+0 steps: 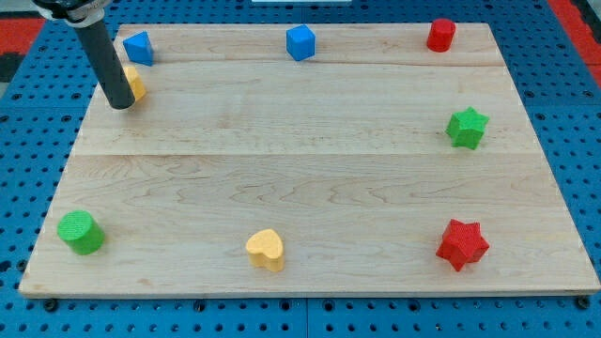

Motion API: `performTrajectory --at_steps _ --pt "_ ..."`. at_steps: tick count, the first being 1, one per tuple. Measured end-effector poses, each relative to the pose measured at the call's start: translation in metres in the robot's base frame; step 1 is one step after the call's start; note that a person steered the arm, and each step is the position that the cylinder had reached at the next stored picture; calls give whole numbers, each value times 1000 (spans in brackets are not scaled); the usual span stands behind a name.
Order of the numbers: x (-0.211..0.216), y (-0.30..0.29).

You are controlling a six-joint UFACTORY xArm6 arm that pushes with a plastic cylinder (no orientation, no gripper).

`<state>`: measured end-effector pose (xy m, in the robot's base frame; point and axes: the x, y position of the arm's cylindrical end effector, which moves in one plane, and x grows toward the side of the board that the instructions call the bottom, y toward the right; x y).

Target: Place the hexagon between the blue blocks

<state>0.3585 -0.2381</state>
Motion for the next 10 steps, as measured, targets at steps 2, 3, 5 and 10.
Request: performTrajectory --at_steps 2,3,5,10 --pt "0 -25" --pt "-27 -12" --pt "-69 81" --pt "-94 93"
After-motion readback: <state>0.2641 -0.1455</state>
